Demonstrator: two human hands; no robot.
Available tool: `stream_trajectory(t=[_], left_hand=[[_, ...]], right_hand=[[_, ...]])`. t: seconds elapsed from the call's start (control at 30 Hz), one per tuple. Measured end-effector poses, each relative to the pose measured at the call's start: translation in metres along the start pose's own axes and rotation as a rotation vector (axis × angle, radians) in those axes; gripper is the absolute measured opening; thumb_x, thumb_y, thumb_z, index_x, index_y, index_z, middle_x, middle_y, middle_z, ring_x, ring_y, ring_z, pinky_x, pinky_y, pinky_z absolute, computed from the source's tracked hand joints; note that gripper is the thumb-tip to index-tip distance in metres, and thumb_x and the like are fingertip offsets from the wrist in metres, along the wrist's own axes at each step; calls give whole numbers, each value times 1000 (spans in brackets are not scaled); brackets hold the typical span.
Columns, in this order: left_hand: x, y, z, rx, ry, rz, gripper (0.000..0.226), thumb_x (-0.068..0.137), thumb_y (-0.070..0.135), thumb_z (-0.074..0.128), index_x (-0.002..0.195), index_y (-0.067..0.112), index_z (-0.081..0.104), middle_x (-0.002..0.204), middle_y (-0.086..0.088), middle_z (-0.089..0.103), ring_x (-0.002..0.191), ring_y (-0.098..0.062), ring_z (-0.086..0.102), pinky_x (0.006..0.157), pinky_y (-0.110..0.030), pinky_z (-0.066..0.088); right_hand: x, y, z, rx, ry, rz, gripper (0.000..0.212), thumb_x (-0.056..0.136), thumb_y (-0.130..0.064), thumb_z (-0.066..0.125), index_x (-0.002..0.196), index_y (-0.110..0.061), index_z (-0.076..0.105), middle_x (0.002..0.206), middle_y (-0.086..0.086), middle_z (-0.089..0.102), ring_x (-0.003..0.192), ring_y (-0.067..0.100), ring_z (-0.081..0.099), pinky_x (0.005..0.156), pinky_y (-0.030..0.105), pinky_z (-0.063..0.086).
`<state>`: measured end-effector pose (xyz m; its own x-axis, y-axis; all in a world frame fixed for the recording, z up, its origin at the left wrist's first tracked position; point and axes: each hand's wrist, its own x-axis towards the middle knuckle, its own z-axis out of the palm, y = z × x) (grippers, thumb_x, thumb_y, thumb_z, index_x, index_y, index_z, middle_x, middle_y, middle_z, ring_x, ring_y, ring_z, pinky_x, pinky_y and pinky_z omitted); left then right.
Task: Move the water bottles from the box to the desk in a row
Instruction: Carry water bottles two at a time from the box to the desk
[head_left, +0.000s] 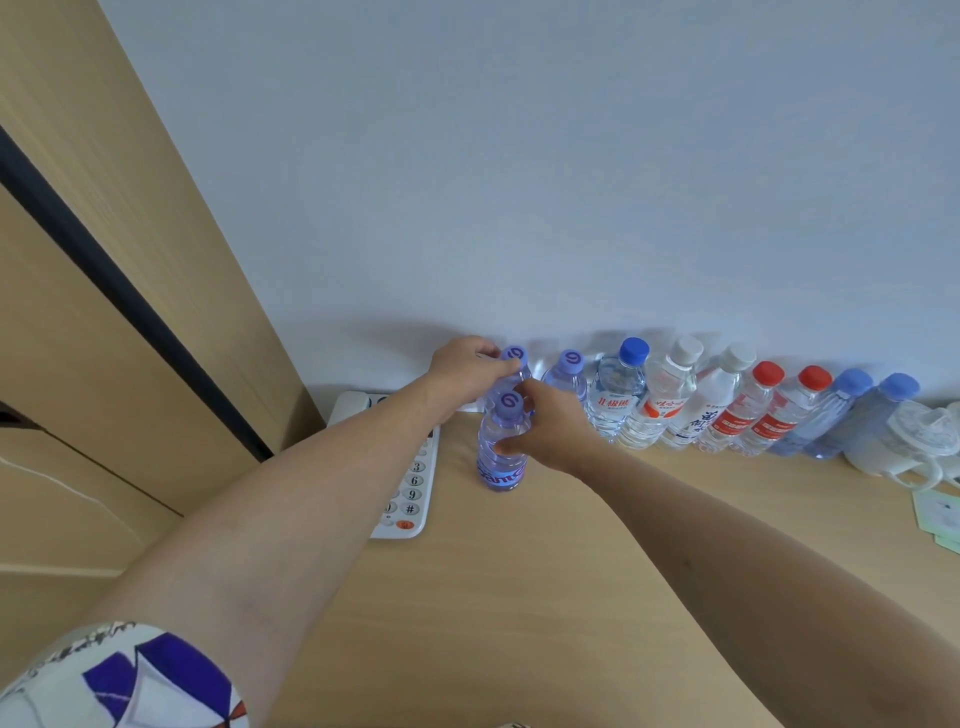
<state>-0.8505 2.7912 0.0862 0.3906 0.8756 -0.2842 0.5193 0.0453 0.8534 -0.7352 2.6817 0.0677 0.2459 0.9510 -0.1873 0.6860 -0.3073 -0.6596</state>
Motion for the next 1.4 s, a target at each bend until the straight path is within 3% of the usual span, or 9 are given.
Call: stream_trajectory(t=[0.1, 0.27, 0.47, 0.63, 0.73, 0.83, 0.97, 1.13, 1.4], left_hand=[[-3, 3, -14, 20, 21, 16, 36, 86, 40, 79, 114, 20, 69, 112, 6, 65, 101, -13, 61, 85, -34, 58], [-11, 20, -30, 220, 92, 147, 44, 87, 44, 75, 123, 21, 67, 122, 0, 64, 112, -18, 61, 95, -27, 46], [-35, 43, -13, 369, 86, 355, 47, 90, 42, 70, 131, 21, 63, 129, -3, 65, 117, -21, 60, 89, -24, 40], [-56, 42, 10, 557, 40, 526, 48, 88, 45, 69, 131, 22, 63, 126, -5, 61, 114, -25, 58, 93, -33, 47], [-61, 32, 13, 672, -62, 483, 48, 82, 40, 77, 125, 24, 67, 119, -5, 63, 102, -22, 58, 82, -28, 44], [-67, 18, 17, 812, -153, 421, 46, 85, 27, 75, 129, 23, 65, 124, -6, 64, 110, -25, 60, 81, -25, 42], [-73, 5, 21, 752, -25, 438, 30, 86, 6, 62, 110, 19, 74, 116, -8, 68, 103, -30, 64, 84, -29, 48], [-70, 5, 25, 692, 50, 464, 25, 84, 4, 67, 104, 17, 76, 104, -10, 72, 98, -33, 66, 85, -33, 51], [-67, -1, 28, 649, 98, 459, 22, 88, 7, 67, 106, 15, 76, 104, -12, 71, 96, -34, 66, 85, -35, 52]], right_hand=[[-5, 0, -7, -32, -10, -4, 55, 73, -27, 87, 120, -13, 62, 113, 6, 67, 96, 21, 62, 72, 26, 48], [-25, -4, -28, -73, 82, 8, 77, 70, -35, 90, 138, -24, 56, 120, -1, 59, 102, 17, 56, 80, 27, 44], [-64, 6, -43, -145, 194, 86, 73, 67, -42, 91, 130, -22, 59, 108, -2, 67, 100, 22, 62, 74, 31, 45], [-109, 31, -43, -130, 246, 209, 93, 69, -46, 91, 148, -24, 47, 144, 2, 56, 129, 23, 51, 94, 32, 43], [-130, 44, -35, -106, 262, 253, 95, 68, -49, 90, 149, -25, 47, 146, 3, 54, 135, 23, 47, 99, 33, 40], [-140, 52, -23, -86, 254, 265, 92, 69, -53, 88, 147, -28, 48, 143, 2, 54, 135, 21, 44, 93, 30, 37], [-141, 52, -12, -69, 231, 253, 88, 69, -54, 87, 145, -29, 51, 142, -1, 55, 130, 18, 48, 87, 27, 35], [-139, 55, -5, -33, 199, 238, 85, 72, -53, 86, 144, -27, 51, 142, 1, 54, 128, 18, 48, 85, 25, 34], [-135, 52, 2, -62, 148, 236, 83, 74, -54, 85, 144, -25, 51, 143, 2, 54, 132, 19, 47, 89, 27, 37]])
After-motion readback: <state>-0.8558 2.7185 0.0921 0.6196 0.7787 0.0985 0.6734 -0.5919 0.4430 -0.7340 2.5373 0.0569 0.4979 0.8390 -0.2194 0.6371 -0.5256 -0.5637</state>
